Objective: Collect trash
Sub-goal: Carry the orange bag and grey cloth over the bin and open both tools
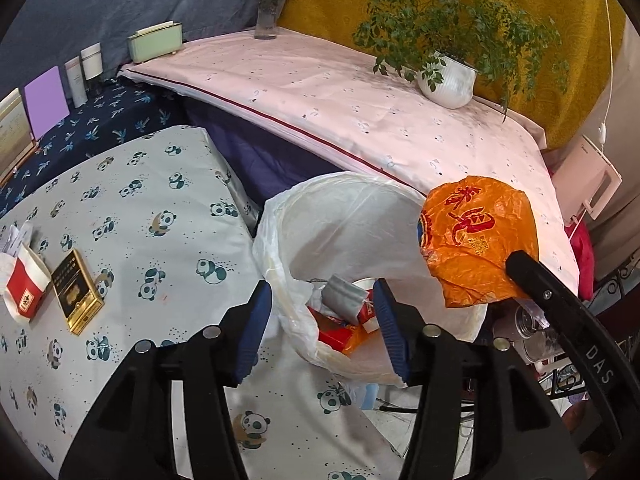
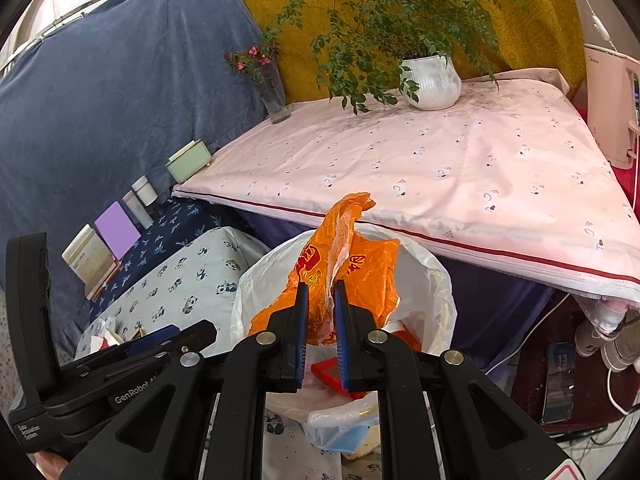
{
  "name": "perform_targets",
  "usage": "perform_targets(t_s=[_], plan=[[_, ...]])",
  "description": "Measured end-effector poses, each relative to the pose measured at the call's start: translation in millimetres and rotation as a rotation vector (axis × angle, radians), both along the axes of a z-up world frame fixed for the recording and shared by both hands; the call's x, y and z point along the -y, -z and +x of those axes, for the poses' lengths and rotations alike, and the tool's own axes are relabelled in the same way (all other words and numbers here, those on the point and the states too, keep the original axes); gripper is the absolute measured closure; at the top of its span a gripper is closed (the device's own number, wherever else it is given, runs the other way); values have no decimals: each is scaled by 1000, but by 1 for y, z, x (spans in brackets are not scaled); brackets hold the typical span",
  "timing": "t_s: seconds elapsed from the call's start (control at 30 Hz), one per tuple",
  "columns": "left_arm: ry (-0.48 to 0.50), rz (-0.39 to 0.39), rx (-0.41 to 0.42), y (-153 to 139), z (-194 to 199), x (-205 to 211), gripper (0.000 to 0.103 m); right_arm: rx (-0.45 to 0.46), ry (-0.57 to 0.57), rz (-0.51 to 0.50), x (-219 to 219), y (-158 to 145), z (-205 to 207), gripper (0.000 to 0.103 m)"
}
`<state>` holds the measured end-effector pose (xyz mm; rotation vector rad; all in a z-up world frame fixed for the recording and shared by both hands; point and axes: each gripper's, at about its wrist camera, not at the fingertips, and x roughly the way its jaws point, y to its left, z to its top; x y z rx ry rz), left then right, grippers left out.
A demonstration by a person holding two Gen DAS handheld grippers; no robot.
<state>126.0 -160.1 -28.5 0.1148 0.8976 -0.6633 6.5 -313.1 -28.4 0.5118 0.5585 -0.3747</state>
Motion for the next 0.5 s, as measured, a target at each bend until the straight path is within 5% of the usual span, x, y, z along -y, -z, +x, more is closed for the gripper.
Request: perform_targets(t_s=[0.5], plan=[[-73, -9, 6, 1, 11, -33, 41, -5, -34, -25, -13, -1, 24, 86]])
